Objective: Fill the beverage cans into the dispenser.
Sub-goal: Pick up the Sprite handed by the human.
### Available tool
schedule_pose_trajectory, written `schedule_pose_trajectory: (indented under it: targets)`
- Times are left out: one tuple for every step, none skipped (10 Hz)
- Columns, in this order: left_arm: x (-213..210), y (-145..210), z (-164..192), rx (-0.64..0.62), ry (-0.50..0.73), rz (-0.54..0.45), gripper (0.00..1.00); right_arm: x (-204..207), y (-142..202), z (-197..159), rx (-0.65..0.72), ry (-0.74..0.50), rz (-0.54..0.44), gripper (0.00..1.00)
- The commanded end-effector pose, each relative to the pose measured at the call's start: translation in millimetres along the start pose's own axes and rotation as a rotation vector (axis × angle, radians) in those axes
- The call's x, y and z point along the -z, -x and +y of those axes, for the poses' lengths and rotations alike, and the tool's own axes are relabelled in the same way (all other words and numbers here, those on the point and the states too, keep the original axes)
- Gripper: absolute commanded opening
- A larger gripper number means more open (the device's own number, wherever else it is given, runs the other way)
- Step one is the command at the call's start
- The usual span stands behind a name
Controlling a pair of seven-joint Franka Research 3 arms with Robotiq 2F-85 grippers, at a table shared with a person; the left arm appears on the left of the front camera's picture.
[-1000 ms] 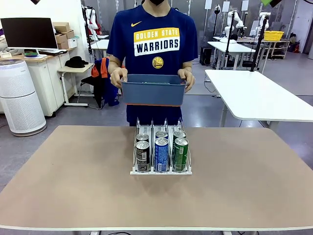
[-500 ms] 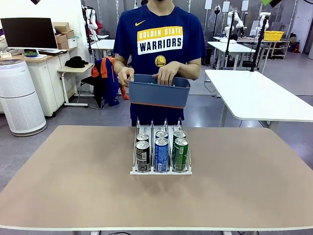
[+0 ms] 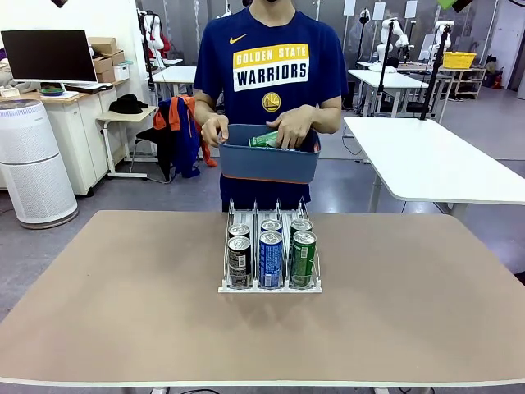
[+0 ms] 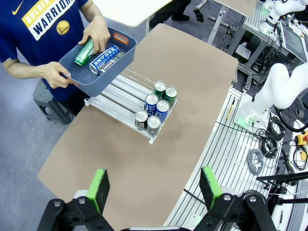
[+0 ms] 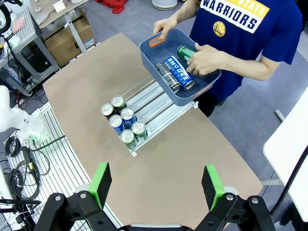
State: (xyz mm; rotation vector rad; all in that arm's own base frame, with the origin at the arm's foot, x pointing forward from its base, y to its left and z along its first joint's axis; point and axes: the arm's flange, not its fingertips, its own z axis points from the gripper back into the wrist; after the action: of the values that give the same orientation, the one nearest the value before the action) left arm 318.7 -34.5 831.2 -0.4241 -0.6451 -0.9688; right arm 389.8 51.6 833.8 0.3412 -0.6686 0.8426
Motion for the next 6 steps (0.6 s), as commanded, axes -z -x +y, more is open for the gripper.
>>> schedule_pose_trajectory:
  targets:
    - [0.5,1.3,0.1,0.001,-0.012,0.003,1.0,-0.9,-0.2,2.5,0.014,-0.003,-0.001,1.0]
    - [0.5,1.3,0.1,0.001,-0.012,0.003,1.0,-0.9,-0.2,2.5,0.014,-0.003,-0.001,1.0]
    - [0.5,1.3,0.1,0.001,-0.012,0.003,1.0,-0.9,-0.2,2.5,0.014,-0.003,-0.001,1.0]
    - [0.5,1.3,0.1,0.001,-0.012,0.003,1.0,-0.9,-0.2,2.5,0.014,-0.003,-0.001,1.0]
    - [0.5,1.3,0.1,0.001,-0.012,0.003,1.0,-0.9,-0.2,2.5,0.014,-0.003,-0.001,1.0]
    - [0.5,1.3,0.1,0.001,-0.012,0.003,1.0,-0.9,-0.2,2.5,0.014,-0.003,-0.001,1.0]
